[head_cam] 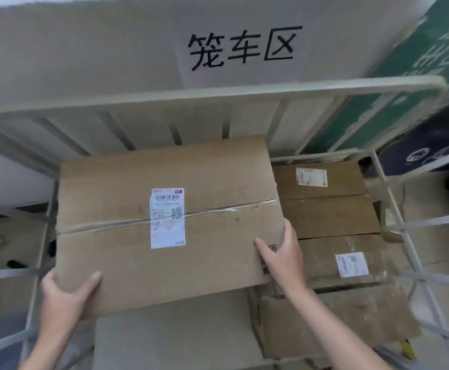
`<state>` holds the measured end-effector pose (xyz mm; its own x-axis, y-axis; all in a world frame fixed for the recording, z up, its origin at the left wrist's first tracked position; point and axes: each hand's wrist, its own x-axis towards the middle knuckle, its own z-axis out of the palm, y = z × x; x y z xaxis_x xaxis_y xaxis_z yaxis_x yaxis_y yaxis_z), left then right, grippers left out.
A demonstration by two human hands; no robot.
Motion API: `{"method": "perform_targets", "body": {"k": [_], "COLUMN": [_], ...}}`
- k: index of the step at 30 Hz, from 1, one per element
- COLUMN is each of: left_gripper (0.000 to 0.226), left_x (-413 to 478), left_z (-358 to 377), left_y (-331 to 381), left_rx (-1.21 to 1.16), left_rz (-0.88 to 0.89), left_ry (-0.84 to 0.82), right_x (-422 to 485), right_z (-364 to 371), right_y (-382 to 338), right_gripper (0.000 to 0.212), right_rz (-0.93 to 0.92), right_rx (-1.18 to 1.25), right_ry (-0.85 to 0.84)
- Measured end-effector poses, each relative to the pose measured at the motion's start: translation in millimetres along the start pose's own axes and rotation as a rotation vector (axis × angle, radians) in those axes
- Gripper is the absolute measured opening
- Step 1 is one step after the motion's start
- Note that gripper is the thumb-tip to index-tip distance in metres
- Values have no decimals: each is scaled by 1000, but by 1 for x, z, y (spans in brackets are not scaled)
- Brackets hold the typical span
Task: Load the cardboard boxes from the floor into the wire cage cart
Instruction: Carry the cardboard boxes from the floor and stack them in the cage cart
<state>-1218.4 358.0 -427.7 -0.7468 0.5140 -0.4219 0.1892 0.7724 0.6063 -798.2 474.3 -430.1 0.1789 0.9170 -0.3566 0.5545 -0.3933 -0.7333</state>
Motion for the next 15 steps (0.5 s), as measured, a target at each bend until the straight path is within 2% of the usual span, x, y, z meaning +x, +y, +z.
{"method": "perform_targets", "body": {"k": [6,10,15], "left_gripper": [93,88,87], "left_x": [49,68,61], "left_z": [73,86,86], "left_y": [-36,-73,-95], "left_rx": [-42,-37,-31], "left_rz": [9,30,-13], "left_ry": [-84,-72,-99], "right_x": [41,34,34], "right_z": [45,61,59], "right_y": [57,83,79], "right_gripper": [83,82,78], "right_rz": [16,-47,-61], "right_rx": [66,87,79], "right_ry": [14,90,62]}}
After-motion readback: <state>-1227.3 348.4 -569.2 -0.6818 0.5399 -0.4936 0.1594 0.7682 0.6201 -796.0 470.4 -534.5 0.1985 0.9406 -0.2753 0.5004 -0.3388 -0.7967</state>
